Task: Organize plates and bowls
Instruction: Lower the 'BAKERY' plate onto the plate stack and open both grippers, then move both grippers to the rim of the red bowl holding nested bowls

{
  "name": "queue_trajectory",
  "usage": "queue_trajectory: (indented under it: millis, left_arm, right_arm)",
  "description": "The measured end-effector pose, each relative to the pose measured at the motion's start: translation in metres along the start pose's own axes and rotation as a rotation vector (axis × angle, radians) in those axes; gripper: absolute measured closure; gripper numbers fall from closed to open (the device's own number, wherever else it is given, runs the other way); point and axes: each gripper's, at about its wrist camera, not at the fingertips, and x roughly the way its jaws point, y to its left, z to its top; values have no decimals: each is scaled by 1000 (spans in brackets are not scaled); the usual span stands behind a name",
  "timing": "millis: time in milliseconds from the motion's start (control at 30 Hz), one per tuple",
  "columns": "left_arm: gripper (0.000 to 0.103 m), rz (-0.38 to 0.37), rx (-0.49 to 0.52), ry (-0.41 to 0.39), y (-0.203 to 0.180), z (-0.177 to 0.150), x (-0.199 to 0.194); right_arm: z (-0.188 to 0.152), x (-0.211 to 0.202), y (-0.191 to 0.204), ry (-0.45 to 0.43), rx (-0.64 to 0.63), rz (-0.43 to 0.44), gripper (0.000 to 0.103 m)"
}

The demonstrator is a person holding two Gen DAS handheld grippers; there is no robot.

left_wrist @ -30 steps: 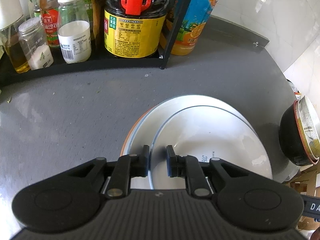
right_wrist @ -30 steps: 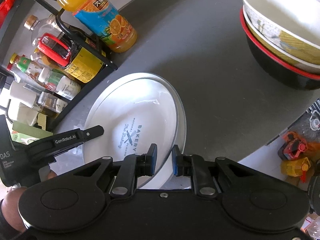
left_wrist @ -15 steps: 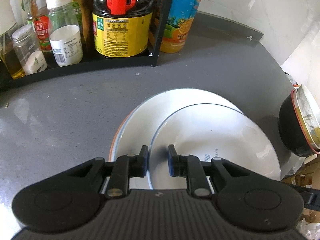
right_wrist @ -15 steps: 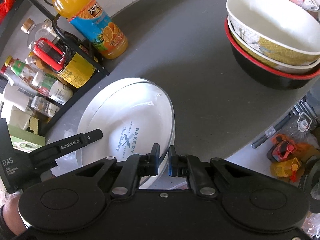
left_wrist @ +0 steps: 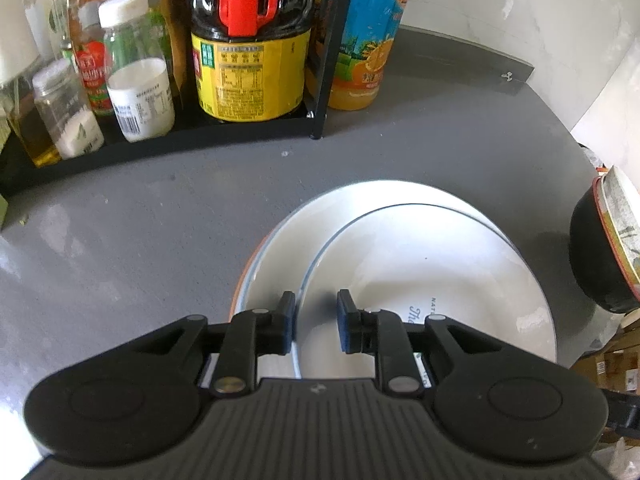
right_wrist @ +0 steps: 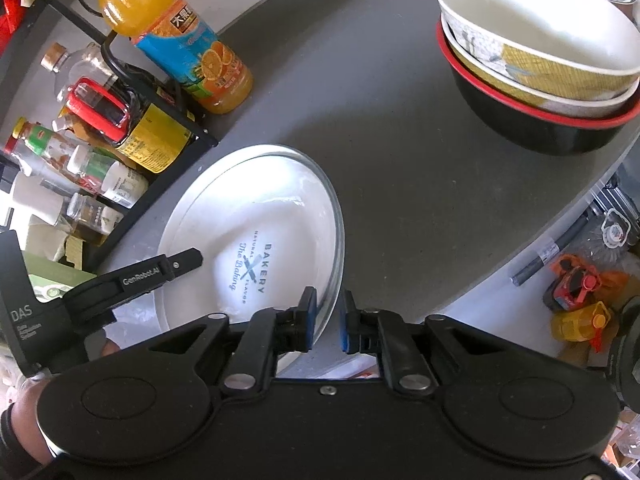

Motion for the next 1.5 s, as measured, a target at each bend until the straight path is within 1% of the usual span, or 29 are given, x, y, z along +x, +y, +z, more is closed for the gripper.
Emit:
queue_trajectory:
  millis: [100, 167, 367, 467, 567, 700, 967, 1100, 1233, 1267, 1367, 1400, 1433, 1500]
  left_arm:
    - [83, 17, 30, -10, -3, 2, -2]
    - [82, 25, 49, -16, -5, 4, -2]
    - [80, 44, 94, 6, -11, 8, 1]
    - [79, 42, 75, 34, -10, 11, 3]
    - [75, 29, 49, 70, -8, 15, 5]
    - [65, -10, -37, 98, 0, 21, 6]
    - [58, -26, -137, 168, 6, 31, 8]
    - [57, -29, -160, 213, 9, 37, 10]
    - [55, -12, -122, 258, 5, 46, 12]
    - [54, -4, -114, 262, 4, 48, 11]
    - [42, 25, -82, 240, 0, 55, 3]
    - [36, 38, -68, 233, -2, 56, 1]
    - [34, 51, -54, 229, -3, 58, -1]
    - [33, 54, -48, 228, -3, 59, -4]
  right_arm:
    - [-2, 3, -3, -1, -4, -7, 83]
    - [-3, 5, -5, -2, -2, -12, 77]
    - [-5, 10, -9, -2, 4, -5, 75]
    - [-6, 11, -10, -1, 10, -1, 75]
    - [-6, 11, -12, -2, 15, 4, 75]
    - [-5, 12, -12, -5, 25, 13, 75]
    - [-4, 16, -13, -7, 46, 23, 75]
    - [-3, 20, -11, -9, 48, 20, 76]
    - [-3, 25, -7, -7, 42, 18, 79]
    - [-3, 26, -6, -5, 39, 18, 80]
    - [-3, 29, -5, -6, 28, 16, 83]
    - [-4, 29, -4, -6, 22, 11, 83]
    - [-4, 30, -2, -6, 17, 3, 83]
    - [-4, 32, 0, -8, 8, -4, 83]
